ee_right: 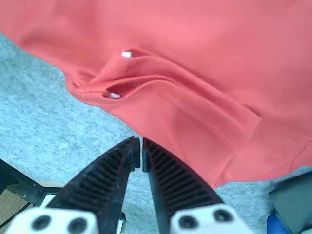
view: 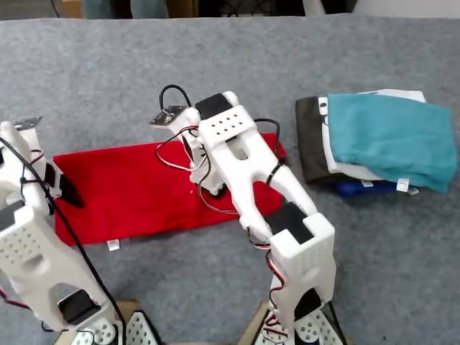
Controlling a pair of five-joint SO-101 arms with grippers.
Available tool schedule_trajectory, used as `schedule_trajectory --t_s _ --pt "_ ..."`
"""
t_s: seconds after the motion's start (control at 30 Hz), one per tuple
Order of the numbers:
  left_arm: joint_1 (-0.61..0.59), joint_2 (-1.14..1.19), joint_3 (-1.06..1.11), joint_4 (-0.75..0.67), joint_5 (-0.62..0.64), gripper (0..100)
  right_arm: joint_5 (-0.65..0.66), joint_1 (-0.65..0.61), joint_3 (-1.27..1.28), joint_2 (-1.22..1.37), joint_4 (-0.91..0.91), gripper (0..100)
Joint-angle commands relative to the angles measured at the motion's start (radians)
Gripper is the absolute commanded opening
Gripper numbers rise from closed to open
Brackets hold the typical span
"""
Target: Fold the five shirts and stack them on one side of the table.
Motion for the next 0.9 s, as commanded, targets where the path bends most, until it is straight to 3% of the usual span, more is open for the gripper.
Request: schedule_trajectory --t_s 0.0,0.2,0.57,0.7,0.87 --pt "0.007 0.094 -0.194 0.121 0.052 18 -0.009 0.011 -0.002 -0.015 -0.005 2.2" --pt "0.001 0.301 -0.44 0.236 0.06 3 -0.009 0.011 -0.004 -0.018 -0.005 2.2" --pt "-0.17 0.209 -0.575 0.236 0.046 3 -0.009 0.015 -0.004 -0.143 -0.006 2.2" --pt "-0.237 0.207 -0.648 0.236 -0.043 3 -0.008 0.02 -0.004 -0.214 -0.006 2.2" --pt "-0.305 0.195 -0.75 0.236 -0.086 3 -0.002 0.114 -0.039 -0.303 -0.015 2.2"
